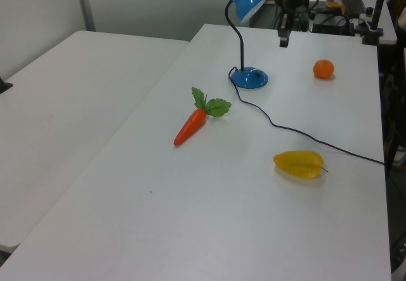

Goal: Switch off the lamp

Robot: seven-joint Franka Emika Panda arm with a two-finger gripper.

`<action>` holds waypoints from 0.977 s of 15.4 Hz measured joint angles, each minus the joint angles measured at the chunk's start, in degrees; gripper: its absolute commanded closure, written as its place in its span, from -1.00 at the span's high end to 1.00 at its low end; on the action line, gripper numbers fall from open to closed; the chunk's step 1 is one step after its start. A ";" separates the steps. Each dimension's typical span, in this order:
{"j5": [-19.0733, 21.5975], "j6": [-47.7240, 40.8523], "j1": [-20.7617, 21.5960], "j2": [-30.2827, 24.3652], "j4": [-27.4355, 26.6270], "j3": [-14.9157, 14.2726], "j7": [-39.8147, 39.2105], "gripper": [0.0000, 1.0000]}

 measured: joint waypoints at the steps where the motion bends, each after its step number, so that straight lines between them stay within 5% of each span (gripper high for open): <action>1: 0.10 -1.48 0.06 -0.72 0.06 0.00 -0.43 -0.90; 4: 1.54 -3.23 0.01 -1.36 0.44 -0.17 -0.74 -0.15; 5: 2.04 -3.28 -0.06 -1.35 0.65 -0.36 -0.74 0.27; 9: 2.50 -4.38 -0.27 -1.00 2.21 -0.98 -1.55 1.00; 15: 2.50 -7.20 -1.03 -0.02 4.34 -1.39 -5.64 1.00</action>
